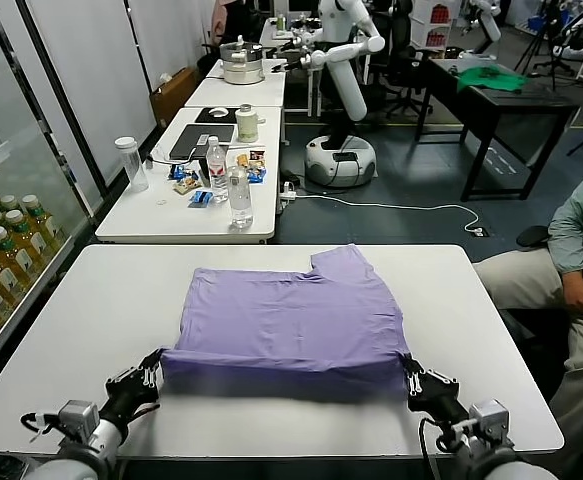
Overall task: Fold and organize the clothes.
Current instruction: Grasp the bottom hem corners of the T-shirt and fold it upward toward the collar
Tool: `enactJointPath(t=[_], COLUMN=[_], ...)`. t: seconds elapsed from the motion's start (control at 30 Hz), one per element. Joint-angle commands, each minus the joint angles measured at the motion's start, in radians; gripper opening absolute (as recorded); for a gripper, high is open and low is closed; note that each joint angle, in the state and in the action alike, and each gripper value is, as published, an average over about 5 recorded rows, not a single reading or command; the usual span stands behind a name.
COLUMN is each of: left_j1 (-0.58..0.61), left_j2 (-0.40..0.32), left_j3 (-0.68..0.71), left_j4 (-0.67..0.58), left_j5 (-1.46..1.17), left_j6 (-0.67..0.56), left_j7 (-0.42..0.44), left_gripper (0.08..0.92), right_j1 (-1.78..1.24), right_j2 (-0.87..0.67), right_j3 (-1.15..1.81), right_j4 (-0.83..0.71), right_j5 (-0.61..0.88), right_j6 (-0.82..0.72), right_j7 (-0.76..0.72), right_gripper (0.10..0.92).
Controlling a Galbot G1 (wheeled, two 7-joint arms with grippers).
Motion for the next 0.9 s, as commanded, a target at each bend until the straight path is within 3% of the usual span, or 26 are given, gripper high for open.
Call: enactJointPath(t=[0.03,0.33,0.47,0.67,0.9], left_j1=[-0.190,-0.270,-0.312,-0.288,-0.099], left_j2=[0.000,0.014,0.012,0.033,0.069], left_j3=[0.050,0.093,0.124,0.083,-0.036], left_j4=[0.169,0.256,0.320,0.311,0.113], left_j5=[-0.012,0.045,0.092,0.089,-0.069], left_j6=[0.032,0.023,0.009,0.000,0.037], left_j7=[0.054,0.068,0.071,0.073,0.069], left_gripper=[0.085,0.085,0.127,0.294,0.493], right_j1=[0.153,0.190,0.202,0.205,0.050], right_j2=[0.017,0.032,0.058,0.070,0.014], right_j3=[-0.078,-0.109,-0.140,-0.119,0.028], right_j4=[-0.121,-0.172,-0.198,-0.201,-0.089], right_j5=[-0.002,-0.005,-0.022,-0.030,0.027], right_j6=[-0.024,-0.034,-0.041,-0.041,-0.053], right_j7=[0.007,0.015,0.022,0.025,0.021], right_gripper=[0.111,0.111,0.117,0.244,0.460])
